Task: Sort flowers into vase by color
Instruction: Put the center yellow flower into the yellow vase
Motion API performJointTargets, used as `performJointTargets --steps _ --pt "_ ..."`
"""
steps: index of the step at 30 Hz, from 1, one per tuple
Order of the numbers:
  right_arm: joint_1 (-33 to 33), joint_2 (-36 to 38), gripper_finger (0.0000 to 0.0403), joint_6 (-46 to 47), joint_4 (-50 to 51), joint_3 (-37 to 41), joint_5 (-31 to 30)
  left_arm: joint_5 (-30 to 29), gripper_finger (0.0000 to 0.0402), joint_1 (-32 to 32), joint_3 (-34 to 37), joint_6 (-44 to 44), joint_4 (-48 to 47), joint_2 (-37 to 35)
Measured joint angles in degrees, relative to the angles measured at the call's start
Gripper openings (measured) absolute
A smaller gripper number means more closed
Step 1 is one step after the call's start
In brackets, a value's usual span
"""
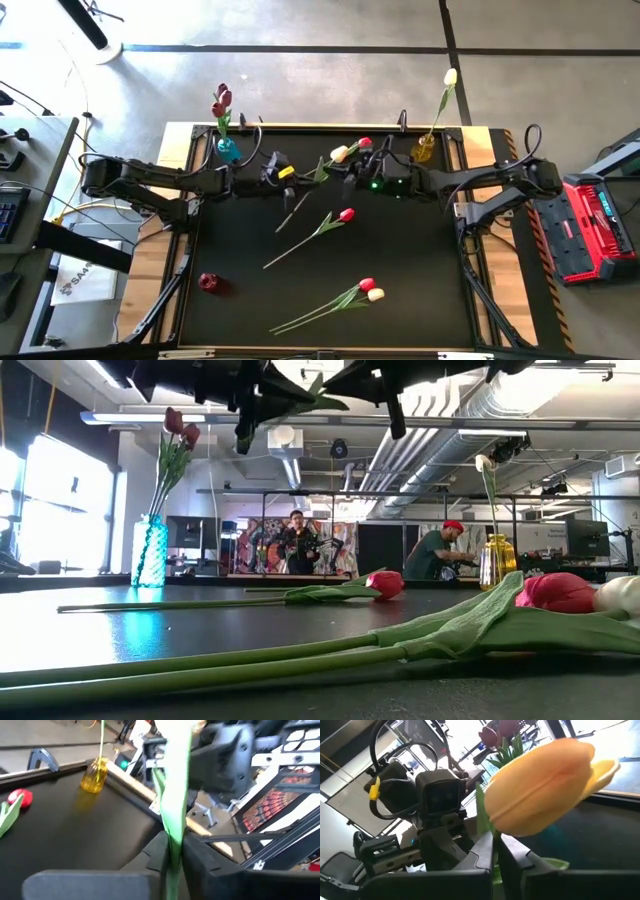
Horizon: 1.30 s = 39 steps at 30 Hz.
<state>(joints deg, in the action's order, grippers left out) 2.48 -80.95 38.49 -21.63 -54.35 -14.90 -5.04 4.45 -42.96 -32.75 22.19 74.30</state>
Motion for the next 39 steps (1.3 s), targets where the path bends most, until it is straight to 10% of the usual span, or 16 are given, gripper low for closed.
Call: performJointTargets --steps 10,21,39 --pt "0.5 7.6 0.0001 -0.7 14.5 0.0 -7.5 2.7 0.0136 0.0 0.0 -1.6 -5.9 0.0" --pt "0.5 25.5 0.0 -8.0 42.1 0.0 -33.1 3.1 0.0152 0.0 0.0 -1.6 -10.3 0.0" --pt "0.5 41.1 0.0 -28.2 44.7 0.0 -66.7 3.0 0.0152 0.0 0.0 -1.7 -10.6 0.0"
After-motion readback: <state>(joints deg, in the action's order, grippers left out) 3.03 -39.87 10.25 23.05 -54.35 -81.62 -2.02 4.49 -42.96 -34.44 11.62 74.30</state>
